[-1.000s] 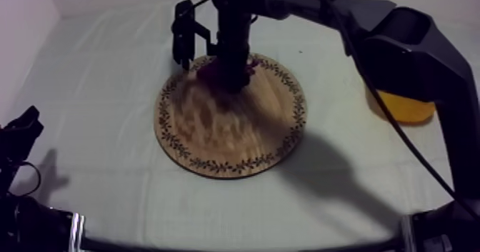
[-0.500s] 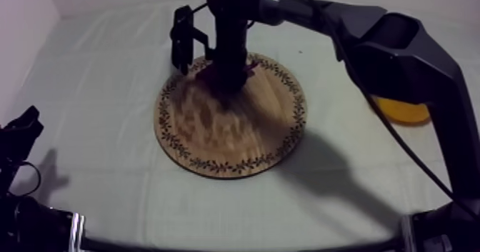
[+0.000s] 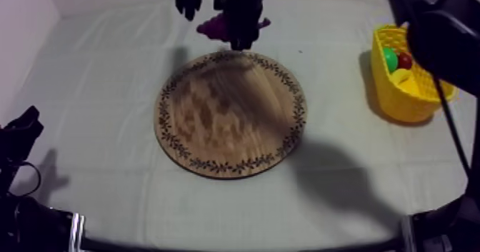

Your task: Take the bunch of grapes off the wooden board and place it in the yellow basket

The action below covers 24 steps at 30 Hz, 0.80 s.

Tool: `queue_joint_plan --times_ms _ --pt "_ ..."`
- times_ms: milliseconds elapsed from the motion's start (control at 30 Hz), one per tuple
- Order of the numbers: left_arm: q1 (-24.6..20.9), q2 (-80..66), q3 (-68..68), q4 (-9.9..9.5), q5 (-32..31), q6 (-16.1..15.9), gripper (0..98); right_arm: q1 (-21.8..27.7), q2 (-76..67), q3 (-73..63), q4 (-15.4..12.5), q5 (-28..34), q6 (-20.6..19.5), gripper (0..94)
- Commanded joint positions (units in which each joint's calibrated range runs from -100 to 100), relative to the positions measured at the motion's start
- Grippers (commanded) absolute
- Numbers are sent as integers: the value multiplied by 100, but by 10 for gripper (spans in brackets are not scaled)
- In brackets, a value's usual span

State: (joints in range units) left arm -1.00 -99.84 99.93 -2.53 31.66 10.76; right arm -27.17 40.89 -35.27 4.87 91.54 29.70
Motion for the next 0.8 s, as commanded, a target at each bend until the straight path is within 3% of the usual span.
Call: queue_joint_plan --times_ms 0,400,767 --pt "2 2 -4 1 3 1 0 -25 -692 159 -25 82 -32 235" --pt "2 2 -4 1 3 1 0 -231 -2461 1509 25 324 -651 244" --pt "2 2 -4 1 3 1 0 812 -3561 3449 42 282 -1234 237"
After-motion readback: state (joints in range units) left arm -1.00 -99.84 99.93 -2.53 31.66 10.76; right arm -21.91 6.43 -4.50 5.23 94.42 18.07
